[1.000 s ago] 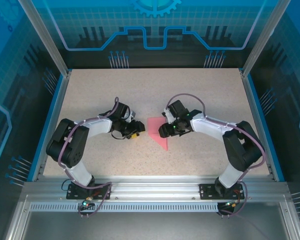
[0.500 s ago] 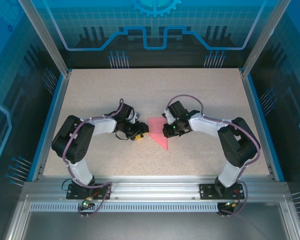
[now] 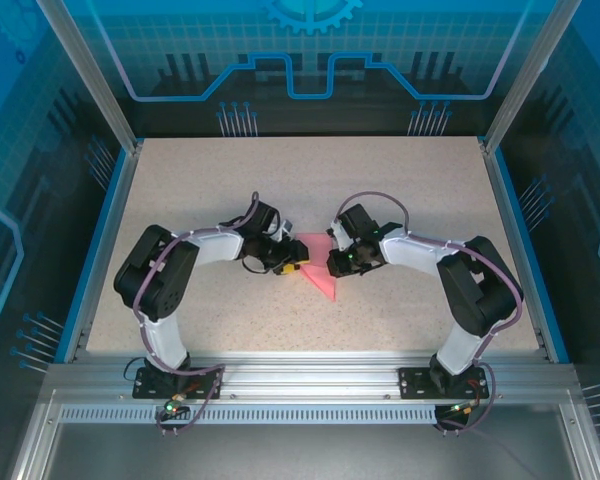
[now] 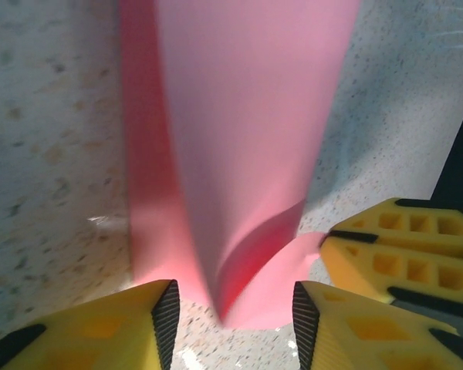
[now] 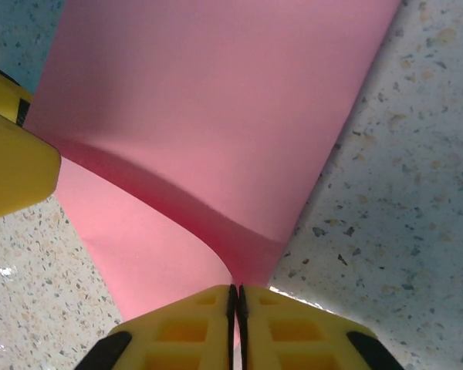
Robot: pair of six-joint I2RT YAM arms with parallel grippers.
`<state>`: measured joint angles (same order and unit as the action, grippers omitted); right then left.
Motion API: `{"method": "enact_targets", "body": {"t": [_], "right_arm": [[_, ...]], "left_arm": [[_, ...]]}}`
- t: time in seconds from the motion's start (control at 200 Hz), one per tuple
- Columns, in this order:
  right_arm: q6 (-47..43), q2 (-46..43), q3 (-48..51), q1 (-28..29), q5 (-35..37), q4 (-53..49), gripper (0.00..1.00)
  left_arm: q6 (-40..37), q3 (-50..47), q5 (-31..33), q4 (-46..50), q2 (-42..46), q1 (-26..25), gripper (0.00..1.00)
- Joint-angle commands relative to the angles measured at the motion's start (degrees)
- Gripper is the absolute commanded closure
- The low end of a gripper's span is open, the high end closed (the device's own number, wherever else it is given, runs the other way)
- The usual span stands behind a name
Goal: Fold a paper plane with a square sheet of paper (fold left side to right side)
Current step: Fourth fold the wing at the center of the table.
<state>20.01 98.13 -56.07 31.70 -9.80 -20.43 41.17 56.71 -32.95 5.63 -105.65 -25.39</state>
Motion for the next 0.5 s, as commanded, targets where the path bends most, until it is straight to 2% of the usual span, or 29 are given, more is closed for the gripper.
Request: {"method": "enact_targets", "body": {"t": [0.0,0.09,0.205,0.37,0.495], "right_arm": [[0.47,-2.97,1.04,-0.94,0.78,0.35,0.77],[0.64,-5.94,1.47,-0.94,3.50,-0.67,0.62],[0.51,-10.82,2.57,0.00,8.71,-3.18,0.55],[1.74,-16.43,5.31,5.24,12.33,-3.51,0.54],[4.52,-16.85,8.25,11.43,14.68,0.12,0.54]], "left_arm": [[0.43,2.76,-1.94,0.04,-1.69,-0.88,0.59],[0.49,3.13,-1.78,0.23,-1.39,-0.91,0.64],[0.42,3.40,-1.23,0.92,-0.17,-0.90,0.68],[0.75,4.22,-0.68,2.01,1.15,-0.89,0.76],[1.06,5.28,-0.55,3.30,1.41,-0.89,0.79]]}}
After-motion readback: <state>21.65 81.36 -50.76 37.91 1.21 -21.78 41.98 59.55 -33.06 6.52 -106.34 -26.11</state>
